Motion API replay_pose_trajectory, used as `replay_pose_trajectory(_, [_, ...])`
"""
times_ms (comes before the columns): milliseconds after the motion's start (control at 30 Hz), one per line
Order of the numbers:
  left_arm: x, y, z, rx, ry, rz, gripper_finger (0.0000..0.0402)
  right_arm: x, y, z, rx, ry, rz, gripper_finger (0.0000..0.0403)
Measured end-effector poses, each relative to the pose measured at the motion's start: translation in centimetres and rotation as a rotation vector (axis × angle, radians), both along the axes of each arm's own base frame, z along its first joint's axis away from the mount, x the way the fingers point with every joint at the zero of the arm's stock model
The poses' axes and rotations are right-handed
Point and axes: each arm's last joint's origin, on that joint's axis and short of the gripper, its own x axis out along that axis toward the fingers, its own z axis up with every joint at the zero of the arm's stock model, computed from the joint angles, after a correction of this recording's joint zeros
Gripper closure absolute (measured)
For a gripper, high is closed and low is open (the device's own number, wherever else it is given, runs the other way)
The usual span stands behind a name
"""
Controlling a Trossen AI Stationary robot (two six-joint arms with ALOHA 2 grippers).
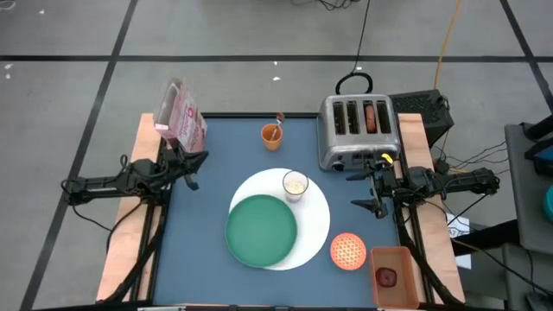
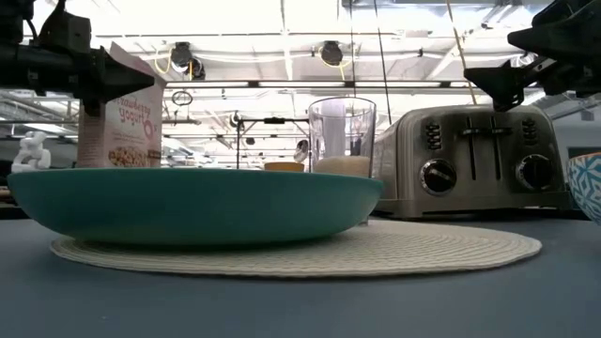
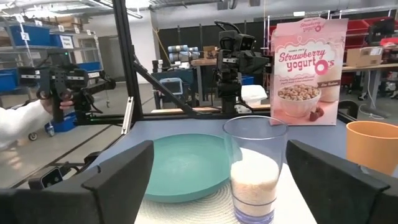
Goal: Arrange a breakfast setting
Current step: Put the orange bowl on the white placemat to the right of the green plate
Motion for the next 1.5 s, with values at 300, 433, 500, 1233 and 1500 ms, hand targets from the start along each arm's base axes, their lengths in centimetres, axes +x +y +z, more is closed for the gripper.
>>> replay_pose_trajectory(300, [0.0,0.0,0.0,0.000,0.000,0.000,0.0380,0.0,0.0,0.0,0.018,0.001,0.005,0.0043])
replay_pose_trajectory(433, [0.0,0.0,0.0,0.000,0.000,0.000,0.0380,0.0,0.0,0.1,0.087,0.000,0.012,0.0043])
replay_pose_trajectory(500, [0.0,0.0,0.0,0.000,0.000,0.000,0.0380,0.0,0.0,0.3,0.142,-0.011,0.018,0.0043])
replay_pose_trajectory(1233, [0.0,0.0,0.0,0.000,0.000,0.000,0.0380,3.7,1.9,5.3,0.241,0.195,0.146,0.0044])
replay_pose_trajectory(1500, [0.0,0.0,0.0,0.000,0.000,-0.001,0.0380,5.5,3.4,6.8,0.363,0.484,0.153,0.0044])
